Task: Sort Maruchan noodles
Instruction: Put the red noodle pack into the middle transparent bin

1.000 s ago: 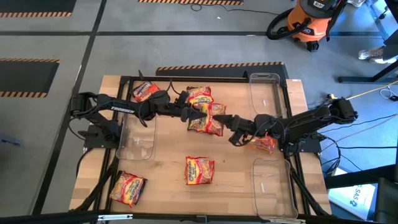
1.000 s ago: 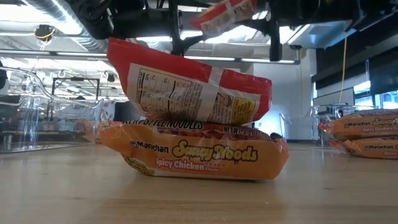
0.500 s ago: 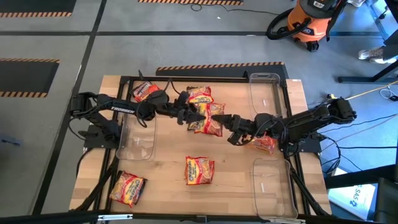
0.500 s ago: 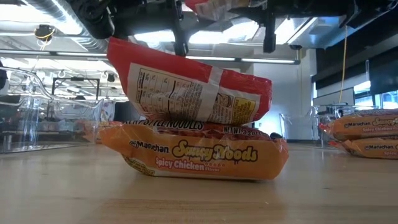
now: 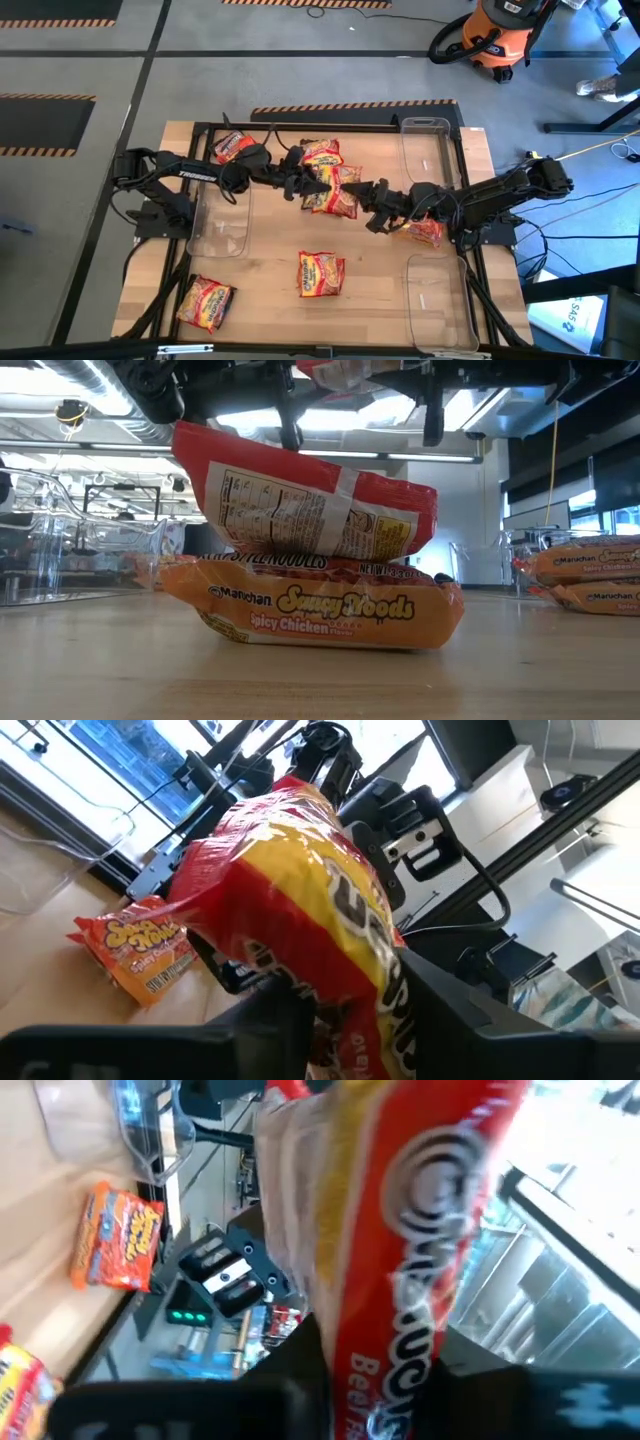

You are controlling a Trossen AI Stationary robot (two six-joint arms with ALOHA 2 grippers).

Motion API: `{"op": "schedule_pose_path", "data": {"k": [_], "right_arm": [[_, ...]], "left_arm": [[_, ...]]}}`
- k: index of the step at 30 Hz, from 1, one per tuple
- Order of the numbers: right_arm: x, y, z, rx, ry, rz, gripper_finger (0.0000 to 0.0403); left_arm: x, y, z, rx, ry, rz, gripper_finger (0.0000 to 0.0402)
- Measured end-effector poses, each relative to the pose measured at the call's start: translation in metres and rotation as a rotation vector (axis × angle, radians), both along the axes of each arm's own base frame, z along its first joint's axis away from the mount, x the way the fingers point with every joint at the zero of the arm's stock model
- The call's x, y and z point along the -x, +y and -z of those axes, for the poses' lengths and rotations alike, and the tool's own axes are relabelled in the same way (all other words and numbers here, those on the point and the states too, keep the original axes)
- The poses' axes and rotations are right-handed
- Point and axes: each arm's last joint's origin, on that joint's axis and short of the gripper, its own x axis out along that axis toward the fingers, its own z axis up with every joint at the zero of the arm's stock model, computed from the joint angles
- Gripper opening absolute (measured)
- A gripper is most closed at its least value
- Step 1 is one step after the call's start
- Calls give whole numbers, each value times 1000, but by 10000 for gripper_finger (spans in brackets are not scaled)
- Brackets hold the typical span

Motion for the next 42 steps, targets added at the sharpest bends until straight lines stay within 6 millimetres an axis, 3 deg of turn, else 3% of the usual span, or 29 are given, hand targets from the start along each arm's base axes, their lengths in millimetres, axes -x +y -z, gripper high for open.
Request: {"op": "schedule_pose_path", "data": {"k": [7, 12, 22, 28, 34, 39, 42], "right_arm": [[0, 0, 0, -130, -30, -6, 158], [4, 2, -3, -206, -68, 85, 207], [20, 15, -17, -400, -185, 206, 225], [35, 23, -17, -672, -187, 219, 225], [52, 24, -2, -1145, -73, 162, 225], [59, 26, 16, -1443, 105, 188, 225], [63, 27, 24, -1553, 179, 232, 225]], "left_arm": [[1, 5, -2, -21, -22, -21, 117], [3, 11, -4, -30, -36, -33, 115], [11, 27, -13, -110, -133, -17, 96], [13, 32, -14, -314, -181, -18, 95], [9, 27, -3, -719, -174, -88, 95], [5, 26, 17, -731, 41, -110, 95], [11, 26, 16, -733, 122, -92, 95]]}}
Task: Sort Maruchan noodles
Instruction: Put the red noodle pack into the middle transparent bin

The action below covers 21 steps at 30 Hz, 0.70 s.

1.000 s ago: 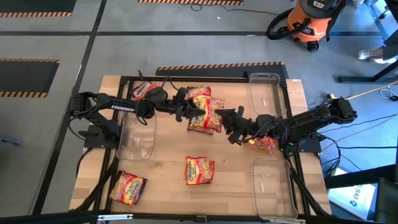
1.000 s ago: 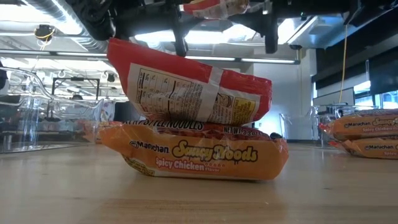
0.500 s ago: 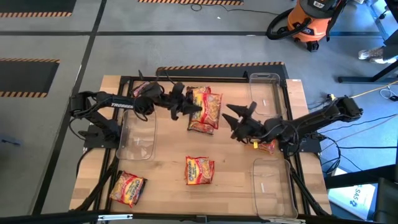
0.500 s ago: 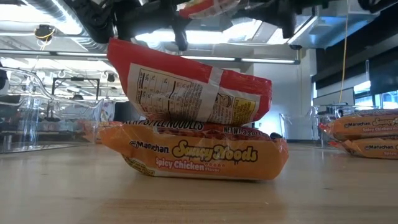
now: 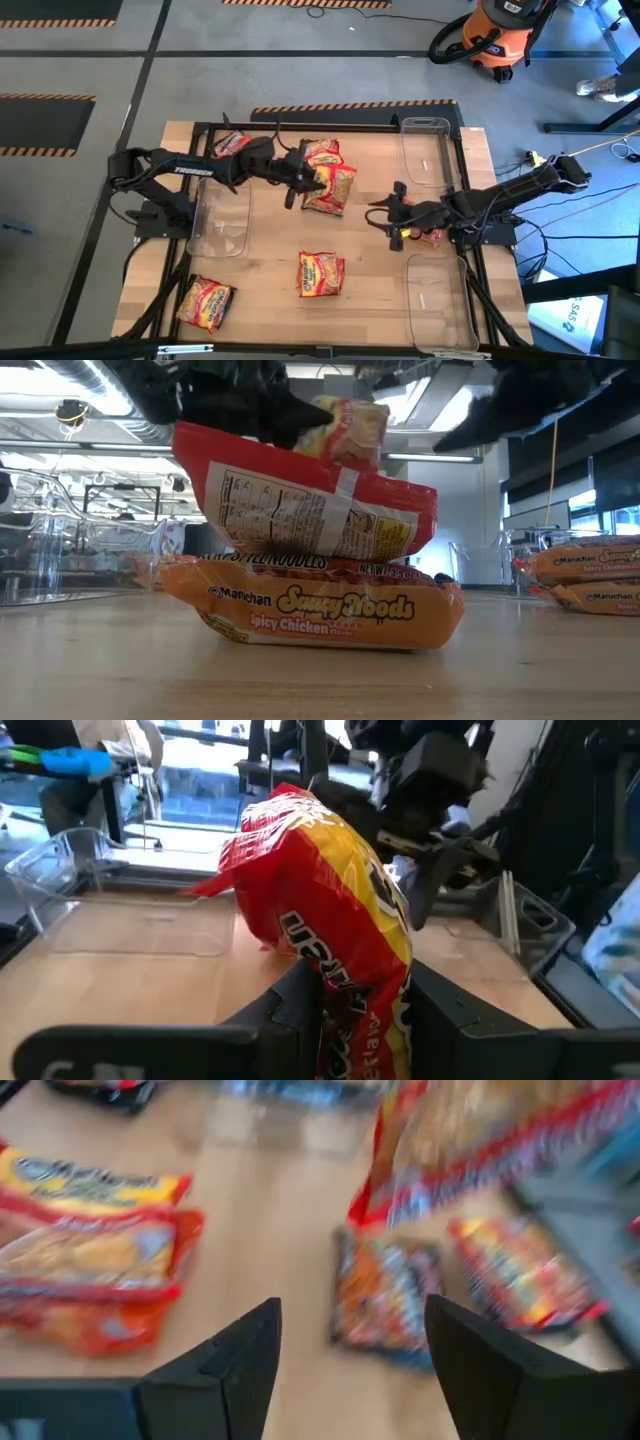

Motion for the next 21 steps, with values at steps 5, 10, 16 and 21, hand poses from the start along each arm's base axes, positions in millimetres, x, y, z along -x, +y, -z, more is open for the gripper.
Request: {"op": "schedule_pose_path", "data": {"k": [5, 10, 16, 21], "right_arm": [[2, 0, 5, -42, 47, 11, 225], [3, -1, 7, -7, 59, 4, 225], [5, -2, 14, 25, 79, 2, 225], [8, -3, 24, 37, 90, 15, 225]], "left_arm": [[17, -6, -24, -58, 169, -69, 95], [42, -20, -59, -136, 388, -208, 94], [68, -34, -88, -259, 664, -298, 94], [94, -42, -109, -210, 915, -368, 94]]}}
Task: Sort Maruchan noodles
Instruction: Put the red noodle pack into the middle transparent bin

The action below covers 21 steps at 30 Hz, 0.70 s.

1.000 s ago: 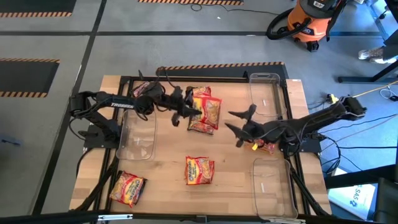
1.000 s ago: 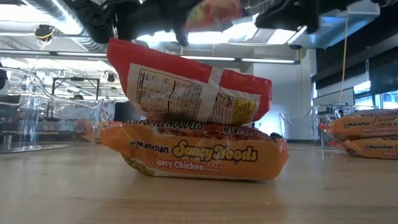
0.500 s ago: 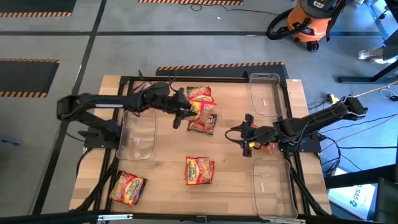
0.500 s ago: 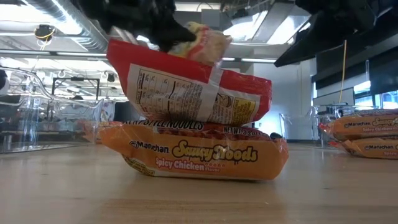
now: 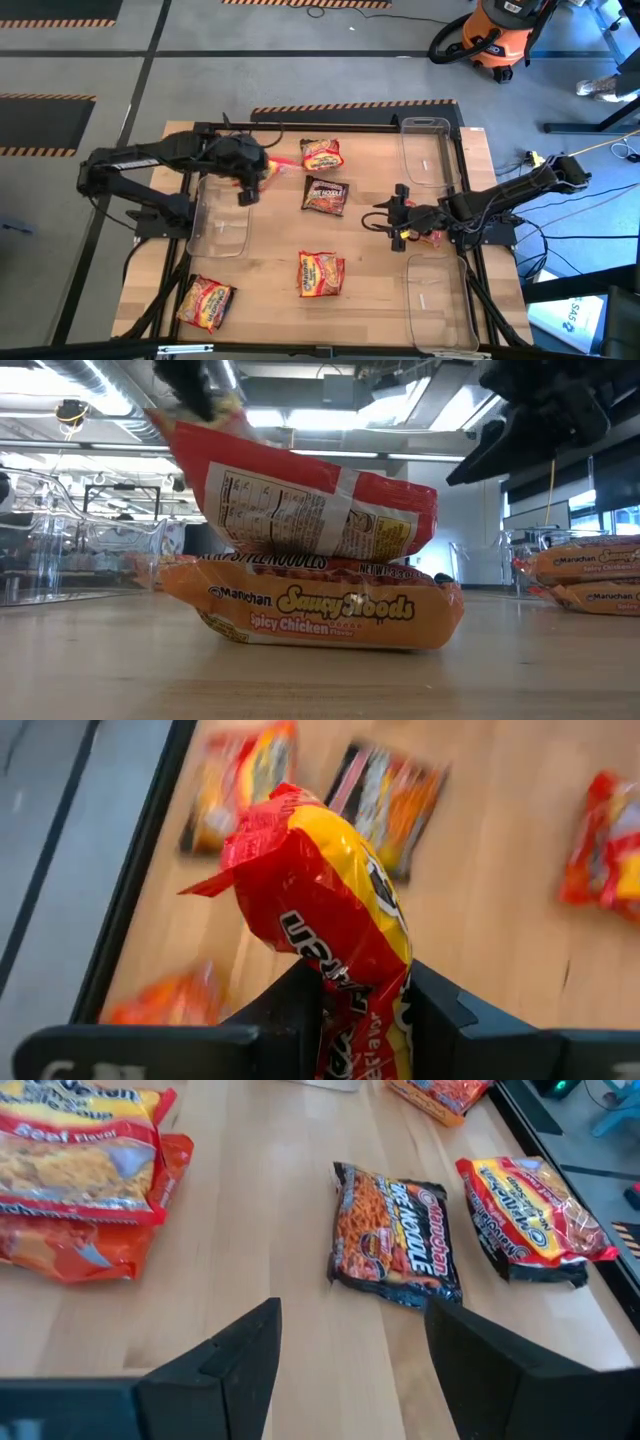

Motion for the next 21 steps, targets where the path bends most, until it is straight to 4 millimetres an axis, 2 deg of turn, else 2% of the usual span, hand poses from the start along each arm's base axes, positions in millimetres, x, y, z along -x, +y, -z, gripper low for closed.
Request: {"op": "schedule_pose_path", "data": {"k": [5, 9, 14, 21], "right_arm": [[0, 0, 3, 0, -15, 6, 225], [0, 0, 3, 1, -18, 9, 225], [0, 0, 2, 2, -21, 11, 225], [0, 0, 2, 2, -25, 14, 225]], "left_arm": [[26, -5, -15, 94, 175, -35, 95], [41, -7, -11, 97, 342, 6, 95], [34, -9, -2, 77, 400, 135, 95], [21, -8, 39, 97, 603, 201, 87]]}}
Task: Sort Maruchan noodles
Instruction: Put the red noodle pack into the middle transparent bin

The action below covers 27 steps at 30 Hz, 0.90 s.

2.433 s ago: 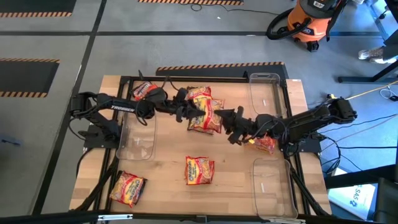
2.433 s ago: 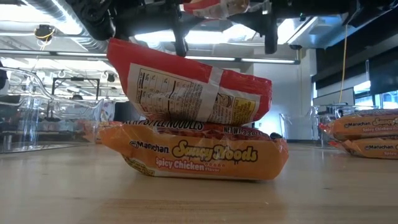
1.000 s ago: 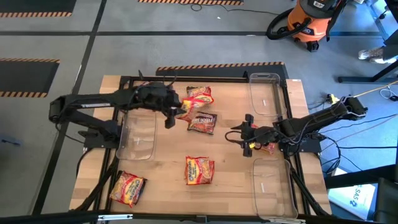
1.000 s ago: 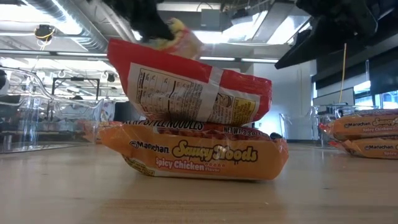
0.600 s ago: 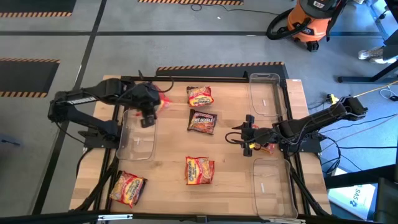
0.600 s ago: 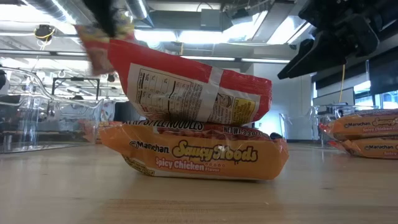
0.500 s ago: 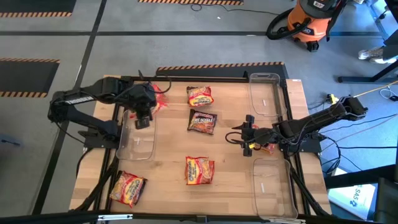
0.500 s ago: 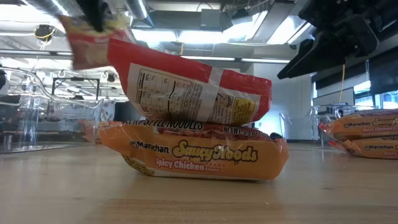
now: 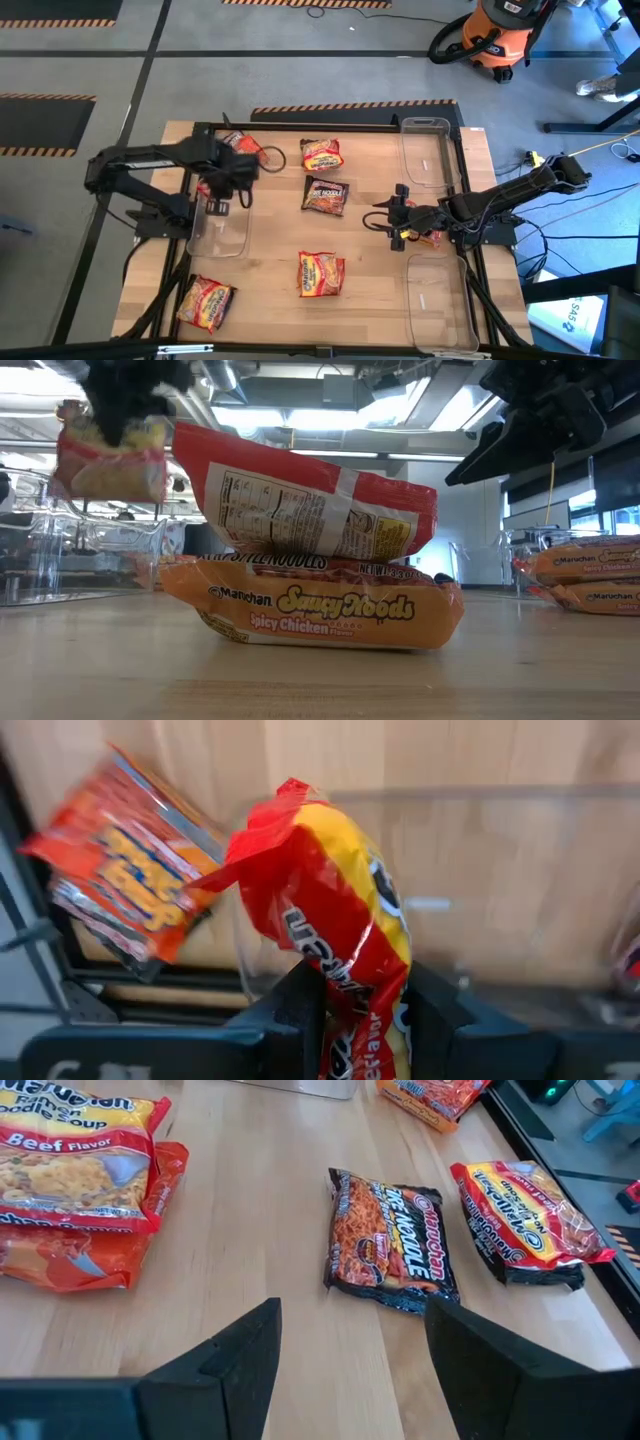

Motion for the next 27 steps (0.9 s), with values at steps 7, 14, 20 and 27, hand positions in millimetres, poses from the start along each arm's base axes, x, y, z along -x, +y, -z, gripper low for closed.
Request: {"op": "schedule_pose_path", "data": {"k": [7, 14, 20, 27], "right_arm": [[0, 0, 0, 1, 1, 0, 225], [0, 0, 0, 24, 3, -5, 225], [0, 0, 0, 27, 4, -7, 225], [0, 0, 0, 27, 5, -7, 225]], "left_arm": [[3, 0, 40, 3, 172, 50, 87], [-2, 1, 59, -15, 132, 78, 87], [-5, 3, 67, -72, 118, 148, 87], [-8, 8, 80, -79, 81, 166, 87]]}}
